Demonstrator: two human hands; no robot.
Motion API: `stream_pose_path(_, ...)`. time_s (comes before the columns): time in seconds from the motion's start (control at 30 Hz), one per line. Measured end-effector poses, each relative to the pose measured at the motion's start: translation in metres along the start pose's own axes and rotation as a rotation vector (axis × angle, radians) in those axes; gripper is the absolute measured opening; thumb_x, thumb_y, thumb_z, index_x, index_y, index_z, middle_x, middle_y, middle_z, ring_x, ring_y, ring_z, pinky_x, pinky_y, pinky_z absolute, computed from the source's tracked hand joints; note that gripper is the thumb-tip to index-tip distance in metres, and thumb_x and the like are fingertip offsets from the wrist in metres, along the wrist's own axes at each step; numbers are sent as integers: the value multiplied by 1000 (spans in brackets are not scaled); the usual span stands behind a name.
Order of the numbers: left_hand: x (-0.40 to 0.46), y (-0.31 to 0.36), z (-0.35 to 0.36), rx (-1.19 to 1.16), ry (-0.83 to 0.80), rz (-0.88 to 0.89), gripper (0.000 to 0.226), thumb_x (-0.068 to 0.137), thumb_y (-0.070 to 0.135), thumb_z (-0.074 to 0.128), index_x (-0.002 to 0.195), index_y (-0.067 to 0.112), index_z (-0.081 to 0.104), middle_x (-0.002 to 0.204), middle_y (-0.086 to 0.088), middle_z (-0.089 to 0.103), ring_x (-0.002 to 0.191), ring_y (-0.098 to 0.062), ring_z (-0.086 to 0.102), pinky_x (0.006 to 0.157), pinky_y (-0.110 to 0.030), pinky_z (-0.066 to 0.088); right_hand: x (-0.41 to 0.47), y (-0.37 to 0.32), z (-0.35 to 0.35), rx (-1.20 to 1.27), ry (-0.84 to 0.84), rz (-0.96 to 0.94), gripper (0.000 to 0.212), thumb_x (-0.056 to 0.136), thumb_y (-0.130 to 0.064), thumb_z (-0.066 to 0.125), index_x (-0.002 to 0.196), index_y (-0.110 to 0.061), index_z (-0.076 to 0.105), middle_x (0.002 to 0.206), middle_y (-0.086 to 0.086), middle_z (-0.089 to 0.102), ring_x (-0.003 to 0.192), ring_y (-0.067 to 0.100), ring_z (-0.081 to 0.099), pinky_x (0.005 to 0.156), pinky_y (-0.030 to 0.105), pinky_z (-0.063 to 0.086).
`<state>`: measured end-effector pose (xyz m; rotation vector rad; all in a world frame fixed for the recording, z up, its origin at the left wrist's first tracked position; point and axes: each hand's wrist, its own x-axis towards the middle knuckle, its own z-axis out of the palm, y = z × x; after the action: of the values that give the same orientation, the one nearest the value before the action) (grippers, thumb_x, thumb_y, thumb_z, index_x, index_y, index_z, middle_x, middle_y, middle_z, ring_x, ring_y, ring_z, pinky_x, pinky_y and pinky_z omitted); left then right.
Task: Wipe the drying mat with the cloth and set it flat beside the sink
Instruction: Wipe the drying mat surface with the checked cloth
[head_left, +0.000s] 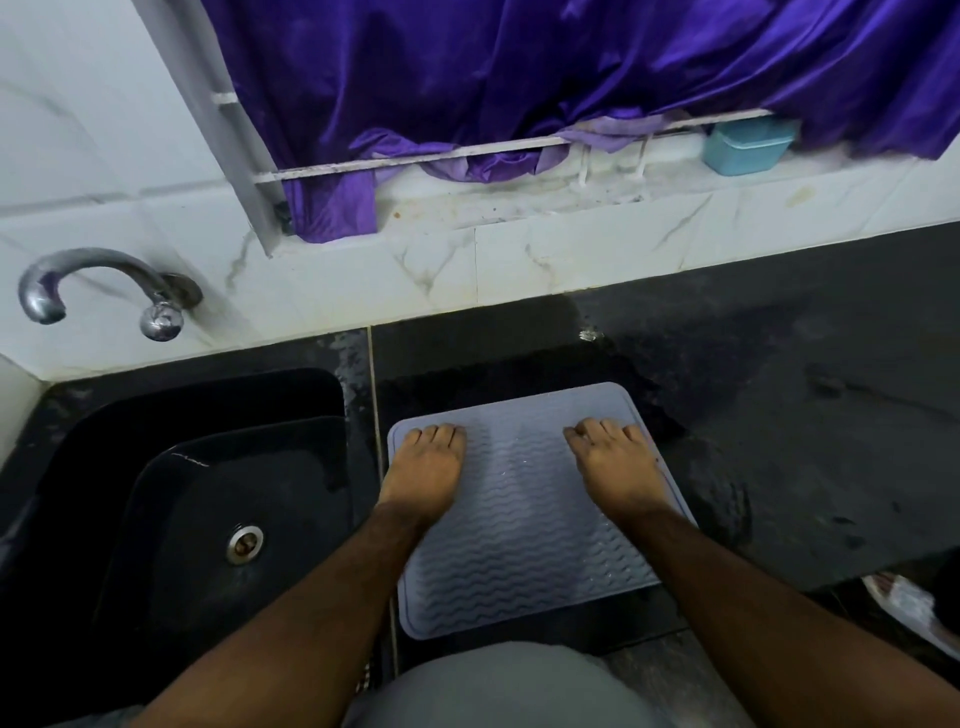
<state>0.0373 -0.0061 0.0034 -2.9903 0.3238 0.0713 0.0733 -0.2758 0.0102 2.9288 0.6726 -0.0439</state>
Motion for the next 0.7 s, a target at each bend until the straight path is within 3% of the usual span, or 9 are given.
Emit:
stream_pose_path(0.2, -25, -12, 7, 12, 13, 2, 51, 102, 22, 34, 150, 6, 37, 146, -14, 48, 131, -28, 47, 112, -42, 33, 8, -22, 4, 11, -5, -80, 49, 100, -28, 45, 149, -20, 41, 138, 3, 50, 121, 22, 49, 99, 40, 37)
stream_pose_path(0.53, -93, -47, 21, -53, -29, -220, 46, 100, 28, 37, 142, 11, 46, 133, -8, 57, 118, -25, 54, 104, -39, 40, 41, -104, -2, 77, -8, -316, 50, 102, -34, 42, 150, -23, 40, 144, 2, 48, 130, 22, 45, 107, 43, 34)
stream_pose_path(0.63, -123, -59, 31, -151, -51, -287, 44, 101, 31, 37, 139, 14, 49, 132, -7, 57, 119, -24, 54, 105, -40, 40, 47, -142, -7, 138, 31, -410, 48, 100, -33, 46, 147, -24, 46, 137, 1, 52, 124, 22, 49, 101, 42, 38)
stream_pose_path(0.7, -145, -67, 37, -237, -53, -325, 37, 102, 32, 38, 132, 17, 52, 126, -5, 56, 112, -23, 55, 97, -39, 42, 47, -168, -8, 176, 61, -527, 45, 99, -32, 48, 143, -22, 51, 131, 2, 55, 119, 24, 54, 96, 41, 39)
